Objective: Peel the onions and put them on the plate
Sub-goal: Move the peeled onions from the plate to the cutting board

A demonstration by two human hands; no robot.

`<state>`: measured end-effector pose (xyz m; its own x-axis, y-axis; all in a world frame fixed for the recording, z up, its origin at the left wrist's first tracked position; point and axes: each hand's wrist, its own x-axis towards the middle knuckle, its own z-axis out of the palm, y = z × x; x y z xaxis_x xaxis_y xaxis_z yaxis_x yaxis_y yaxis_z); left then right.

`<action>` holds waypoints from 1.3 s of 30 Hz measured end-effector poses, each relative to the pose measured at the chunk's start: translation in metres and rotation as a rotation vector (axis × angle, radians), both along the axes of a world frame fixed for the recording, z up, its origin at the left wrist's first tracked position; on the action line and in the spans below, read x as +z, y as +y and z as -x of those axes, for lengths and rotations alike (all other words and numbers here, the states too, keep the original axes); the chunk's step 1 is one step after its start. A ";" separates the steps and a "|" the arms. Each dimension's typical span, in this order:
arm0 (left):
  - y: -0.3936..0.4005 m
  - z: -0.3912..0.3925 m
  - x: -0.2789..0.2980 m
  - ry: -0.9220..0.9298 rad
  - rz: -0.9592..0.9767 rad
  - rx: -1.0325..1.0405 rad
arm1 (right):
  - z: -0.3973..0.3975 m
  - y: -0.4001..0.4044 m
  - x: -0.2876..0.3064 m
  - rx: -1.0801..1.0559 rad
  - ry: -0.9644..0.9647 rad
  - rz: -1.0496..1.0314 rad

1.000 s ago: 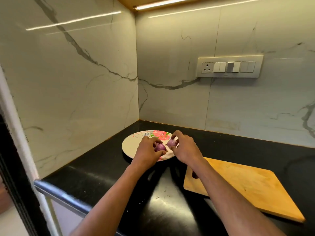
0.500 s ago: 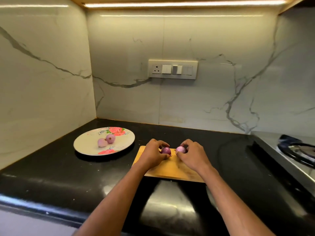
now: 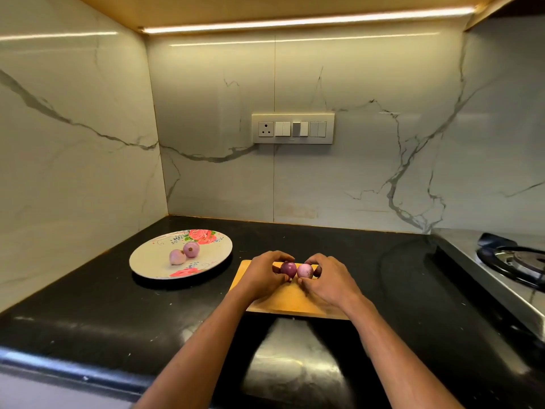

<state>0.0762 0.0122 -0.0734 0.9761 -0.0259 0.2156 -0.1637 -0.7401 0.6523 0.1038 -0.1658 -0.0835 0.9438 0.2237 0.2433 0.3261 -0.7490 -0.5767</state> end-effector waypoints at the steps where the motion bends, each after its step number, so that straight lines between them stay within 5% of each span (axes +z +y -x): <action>1: 0.000 -0.001 0.000 0.005 0.013 -0.003 | -0.001 -0.001 0.000 -0.002 0.005 -0.005; 27: 0.006 0.003 0.006 -0.013 0.026 0.042 | 0.004 0.008 0.013 0.025 -0.040 -0.054; 39: 0.131 0.034 0.031 -0.209 0.015 0.449 | 0.011 0.151 0.043 0.252 -0.163 -0.014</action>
<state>0.0423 0.1429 -0.0428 0.8260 0.3918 0.4052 0.0405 -0.7583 0.6507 0.0927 -0.0149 -0.0401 0.8071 0.4415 0.3921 0.5901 -0.6251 -0.5109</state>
